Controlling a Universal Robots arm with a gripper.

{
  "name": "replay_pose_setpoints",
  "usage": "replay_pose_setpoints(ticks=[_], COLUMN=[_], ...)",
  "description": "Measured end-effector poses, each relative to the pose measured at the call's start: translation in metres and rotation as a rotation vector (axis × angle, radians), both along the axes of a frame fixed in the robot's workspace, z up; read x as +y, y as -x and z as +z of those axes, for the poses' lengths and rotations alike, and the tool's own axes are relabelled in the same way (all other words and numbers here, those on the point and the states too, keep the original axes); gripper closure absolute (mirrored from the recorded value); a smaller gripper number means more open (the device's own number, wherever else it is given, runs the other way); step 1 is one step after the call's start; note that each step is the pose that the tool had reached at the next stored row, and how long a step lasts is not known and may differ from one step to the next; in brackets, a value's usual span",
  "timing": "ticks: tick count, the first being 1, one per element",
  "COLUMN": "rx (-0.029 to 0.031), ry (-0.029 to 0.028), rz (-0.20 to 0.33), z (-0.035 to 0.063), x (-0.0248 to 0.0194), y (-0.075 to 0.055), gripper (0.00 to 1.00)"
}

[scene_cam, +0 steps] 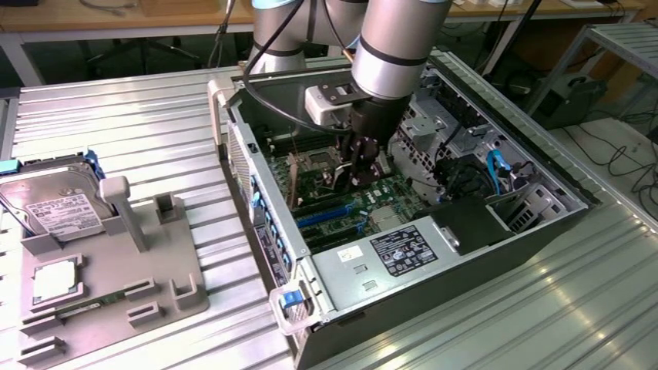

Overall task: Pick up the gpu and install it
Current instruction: 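Insert the gpu into the slot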

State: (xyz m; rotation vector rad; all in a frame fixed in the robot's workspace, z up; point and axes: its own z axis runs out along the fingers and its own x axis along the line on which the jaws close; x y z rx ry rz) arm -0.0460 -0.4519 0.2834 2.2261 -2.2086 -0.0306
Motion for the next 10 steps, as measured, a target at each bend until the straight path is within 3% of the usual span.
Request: replay_pose_setpoints(ticks=[10], rx=[0.0001], ry=[-0.0001], rz=[0.0], z=[-0.0015], x=[-0.0023], y=[0.0004], gripper=[0.72])
